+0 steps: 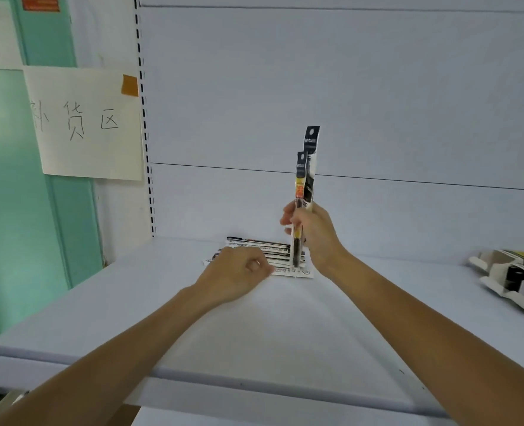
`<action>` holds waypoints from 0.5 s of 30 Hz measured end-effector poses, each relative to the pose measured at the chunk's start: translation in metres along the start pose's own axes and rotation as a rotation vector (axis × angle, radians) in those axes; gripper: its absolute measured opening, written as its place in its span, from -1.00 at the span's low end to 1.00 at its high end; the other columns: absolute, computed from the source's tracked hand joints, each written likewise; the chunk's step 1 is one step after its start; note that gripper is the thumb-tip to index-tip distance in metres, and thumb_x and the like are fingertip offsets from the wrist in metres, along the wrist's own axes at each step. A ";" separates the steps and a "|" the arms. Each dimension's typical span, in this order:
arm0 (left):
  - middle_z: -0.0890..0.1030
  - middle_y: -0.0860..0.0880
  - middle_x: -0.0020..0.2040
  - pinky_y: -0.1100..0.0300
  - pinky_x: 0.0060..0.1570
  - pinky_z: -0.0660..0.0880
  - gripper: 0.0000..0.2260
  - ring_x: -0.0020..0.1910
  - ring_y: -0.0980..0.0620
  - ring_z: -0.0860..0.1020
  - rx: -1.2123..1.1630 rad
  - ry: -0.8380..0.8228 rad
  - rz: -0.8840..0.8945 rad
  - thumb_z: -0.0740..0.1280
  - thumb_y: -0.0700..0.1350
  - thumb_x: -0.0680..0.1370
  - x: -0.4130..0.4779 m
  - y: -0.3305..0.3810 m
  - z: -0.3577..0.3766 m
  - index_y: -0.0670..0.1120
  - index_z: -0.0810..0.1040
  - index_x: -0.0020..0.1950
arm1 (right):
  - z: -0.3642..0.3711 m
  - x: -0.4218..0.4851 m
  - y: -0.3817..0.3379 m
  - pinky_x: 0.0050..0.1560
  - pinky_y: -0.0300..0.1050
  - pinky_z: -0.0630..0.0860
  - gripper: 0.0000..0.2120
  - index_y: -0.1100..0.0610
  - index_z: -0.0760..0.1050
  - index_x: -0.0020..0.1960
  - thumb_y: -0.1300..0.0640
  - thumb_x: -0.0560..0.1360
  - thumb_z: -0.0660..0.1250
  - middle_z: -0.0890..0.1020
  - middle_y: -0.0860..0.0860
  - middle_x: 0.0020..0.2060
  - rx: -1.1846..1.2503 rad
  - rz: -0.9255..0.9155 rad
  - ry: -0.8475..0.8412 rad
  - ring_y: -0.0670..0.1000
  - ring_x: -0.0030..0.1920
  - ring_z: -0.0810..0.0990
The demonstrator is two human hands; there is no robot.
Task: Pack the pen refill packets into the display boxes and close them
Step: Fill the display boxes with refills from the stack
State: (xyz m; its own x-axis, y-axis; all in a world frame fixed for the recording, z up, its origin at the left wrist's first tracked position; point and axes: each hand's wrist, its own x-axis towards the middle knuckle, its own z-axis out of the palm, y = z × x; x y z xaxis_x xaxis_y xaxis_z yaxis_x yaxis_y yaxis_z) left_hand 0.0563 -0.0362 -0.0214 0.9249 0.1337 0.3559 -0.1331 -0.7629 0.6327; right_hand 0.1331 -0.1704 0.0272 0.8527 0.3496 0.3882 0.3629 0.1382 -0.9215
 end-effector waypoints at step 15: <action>0.44 -0.03 0.27 0.10 0.34 0.13 -0.40 0.31 -0.03 0.34 0.894 0.029 0.383 0.24 0.19 0.42 0.018 0.022 0.000 -0.06 0.26 0.38 | -0.038 -0.023 0.037 -0.21 -0.17 0.21 -0.90 0.15 0.39 -0.01 0.16 0.50 0.20 0.52 0.08 -0.02 -1.347 -0.465 -0.350 0.07 -0.09 0.45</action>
State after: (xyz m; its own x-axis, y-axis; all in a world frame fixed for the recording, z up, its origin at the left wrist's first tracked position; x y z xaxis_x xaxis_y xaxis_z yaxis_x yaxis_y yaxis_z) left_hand 0.0700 -0.0503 -0.0011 0.8644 -0.2171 0.4535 -0.0922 -0.9551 -0.2814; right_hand 0.1412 -0.2087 -0.0159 0.5022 0.7452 0.4387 0.8096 -0.5835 0.0643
